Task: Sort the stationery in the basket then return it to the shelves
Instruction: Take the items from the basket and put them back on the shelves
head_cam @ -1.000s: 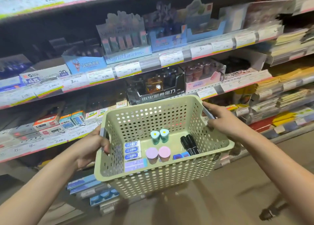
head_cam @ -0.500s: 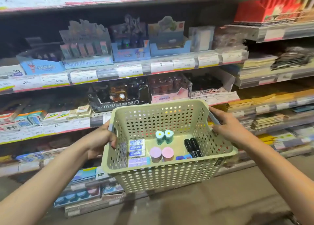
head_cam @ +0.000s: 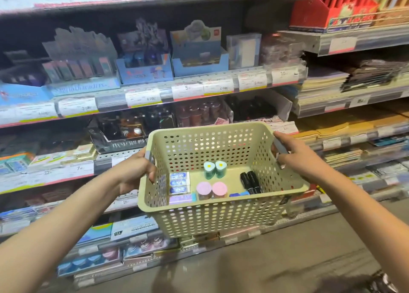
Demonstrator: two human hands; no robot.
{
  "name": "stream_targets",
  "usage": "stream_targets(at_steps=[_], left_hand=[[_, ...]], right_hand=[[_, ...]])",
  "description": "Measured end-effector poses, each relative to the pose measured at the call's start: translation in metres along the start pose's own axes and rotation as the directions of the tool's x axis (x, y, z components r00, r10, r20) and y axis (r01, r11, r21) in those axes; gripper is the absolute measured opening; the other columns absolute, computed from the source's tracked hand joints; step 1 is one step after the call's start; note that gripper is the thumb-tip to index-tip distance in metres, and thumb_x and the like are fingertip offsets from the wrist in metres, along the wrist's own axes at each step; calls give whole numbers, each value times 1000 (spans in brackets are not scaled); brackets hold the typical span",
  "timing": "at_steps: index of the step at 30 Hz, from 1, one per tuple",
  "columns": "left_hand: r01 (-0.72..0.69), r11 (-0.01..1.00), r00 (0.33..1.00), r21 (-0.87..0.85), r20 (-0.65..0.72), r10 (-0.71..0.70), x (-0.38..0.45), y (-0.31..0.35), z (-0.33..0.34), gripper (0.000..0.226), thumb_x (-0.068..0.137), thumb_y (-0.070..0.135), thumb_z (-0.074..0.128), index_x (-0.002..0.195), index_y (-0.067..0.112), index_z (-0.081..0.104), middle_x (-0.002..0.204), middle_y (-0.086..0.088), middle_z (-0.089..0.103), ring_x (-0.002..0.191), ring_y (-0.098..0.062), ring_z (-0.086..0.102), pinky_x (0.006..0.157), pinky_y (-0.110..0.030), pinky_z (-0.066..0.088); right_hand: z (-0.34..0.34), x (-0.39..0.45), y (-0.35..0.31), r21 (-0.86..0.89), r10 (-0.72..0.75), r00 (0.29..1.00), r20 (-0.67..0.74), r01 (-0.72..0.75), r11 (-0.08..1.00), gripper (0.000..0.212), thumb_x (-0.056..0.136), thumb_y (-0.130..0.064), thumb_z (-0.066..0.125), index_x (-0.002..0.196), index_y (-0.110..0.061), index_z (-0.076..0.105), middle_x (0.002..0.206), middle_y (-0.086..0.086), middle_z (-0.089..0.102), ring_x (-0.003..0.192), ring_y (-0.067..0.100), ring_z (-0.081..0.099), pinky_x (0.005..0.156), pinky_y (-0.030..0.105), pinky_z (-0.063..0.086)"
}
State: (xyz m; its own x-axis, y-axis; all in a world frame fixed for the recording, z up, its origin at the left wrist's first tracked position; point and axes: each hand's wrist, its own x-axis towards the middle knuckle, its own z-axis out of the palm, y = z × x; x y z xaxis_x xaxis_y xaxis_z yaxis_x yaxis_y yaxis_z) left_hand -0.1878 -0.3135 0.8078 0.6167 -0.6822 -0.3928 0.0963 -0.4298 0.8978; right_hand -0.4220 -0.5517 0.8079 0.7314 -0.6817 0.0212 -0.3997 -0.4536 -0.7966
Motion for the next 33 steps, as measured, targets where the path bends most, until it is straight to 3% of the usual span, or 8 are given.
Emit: stream_targets(at_steps=[3, 9, 15, 19, 22, 24, 28, 33], left_hand=[[0, 1000, 1000, -19, -17, -1, 9, 3, -4, 60, 69, -26, 28, 96, 23, 48, 91, -18, 54, 85, -34, 55, 71, -41, 49], [36, 999, 999, -25, -37, -37, 16, 8, -10, 60, 54, -20, 41, 102, 16, 44, 89, -18, 55, 85, -35, 56, 71, -41, 50], [58, 998, 996, -30, -73, -60, 29, 7, -16, 66, 58, -20, 40, 113, 17, 45, 92, -19, 54, 87, -35, 54, 71, -41, 48], [51, 996, 994, -69, -91, -58, 28, 9, -10, 60, 53, -19, 42, 96, 22, 51, 85, -18, 54, 76, -32, 55, 64, -35, 48], [53, 995, 994, -90, -92, -62, 26, 9, -2, 66, 40, -12, 40, 94, 23, 55, 87, -19, 57, 74, -32, 57, 62, -35, 48], [52, 994, 993, -93, -99, -61, 28, 11, 5, 67, 39, -11, 40, 96, 21, 55, 84, -18, 60, 71, -31, 58, 62, -34, 48], [57, 993, 993, -100, -97, -66, 30, 17, 23, 74, 39, -10, 40, 106, 19, 52, 85, -20, 60, 67, -29, 58, 62, -35, 47], [95, 988, 986, -126, -123, -110, 32, 20, 48, 72, 39, -11, 40, 101, 23, 54, 79, -18, 60, 60, -27, 58, 57, -32, 48]], right_hand=[[1, 17, 3, -7, 8, 1000, -8, -8, 1000, 64, 86, 9, 49, 143, -15, 34, 122, 9, 54, 104, 20, 51, 84, 35, 47], [6, 51, 10, -75, -13, 1000, 12, 14, 997, 69, 81, 10, 51, 142, -18, 35, 115, 8, 58, 94, 24, 59, 70, 31, 51], [6, 80, 6, -411, -95, 992, 79, 120, 904, 62, 81, -3, 59, 140, -14, 39, 132, 12, 52, 113, 28, 54, 90, 34, 44], [6, 95, 4, -542, -158, 979, 128, 202, 816, 63, 81, -19, 62, 140, -15, 38, 140, 11, 40, 127, 28, 41, 104, 36, 35], [4, 101, -12, -529, -390, 913, 122, 392, 753, 49, 80, -23, 65, 127, -17, 53, 135, 5, 45, 121, 23, 47, 101, 37, 38], [6, 106, -26, -511, -445, 858, 257, 511, 691, 32, 81, -23, 64, 113, -21, 63, 119, -3, 58, 104, 15, 57, 91, 32, 45], [20, 120, -41, -448, -346, 728, 592, 654, 610, 20, 80, -22, 67, 100, -21, 68, 98, -8, 68, 79, 7, 59, 75, 22, 48], [48, 133, -28, -395, -221, 574, 788, 747, 535, 35, 75, -24, 74, 107, -15, 65, 99, 1, 66, 87, 19, 60, 69, 27, 45]])
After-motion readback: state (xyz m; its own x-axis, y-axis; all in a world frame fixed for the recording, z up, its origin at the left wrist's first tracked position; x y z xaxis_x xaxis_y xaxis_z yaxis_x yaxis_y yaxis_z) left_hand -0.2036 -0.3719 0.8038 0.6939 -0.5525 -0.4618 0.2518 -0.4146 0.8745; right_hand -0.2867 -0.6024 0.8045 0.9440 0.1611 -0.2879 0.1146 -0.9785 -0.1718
